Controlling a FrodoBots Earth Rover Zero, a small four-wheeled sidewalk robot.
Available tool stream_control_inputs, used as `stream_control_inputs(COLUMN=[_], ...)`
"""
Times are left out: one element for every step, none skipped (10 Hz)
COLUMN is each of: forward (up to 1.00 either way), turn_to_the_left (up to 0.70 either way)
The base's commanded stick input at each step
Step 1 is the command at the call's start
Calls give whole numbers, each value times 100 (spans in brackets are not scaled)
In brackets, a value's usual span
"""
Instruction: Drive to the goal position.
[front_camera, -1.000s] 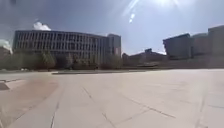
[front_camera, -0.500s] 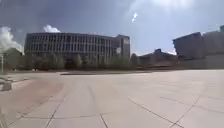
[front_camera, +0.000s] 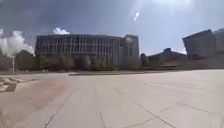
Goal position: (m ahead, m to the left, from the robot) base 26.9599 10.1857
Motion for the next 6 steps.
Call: stream_control_inputs(forward=[100, 100, 100, 100, 100, 100], turn_to_the_left=[27, 27, 27, 27, 17, 1])
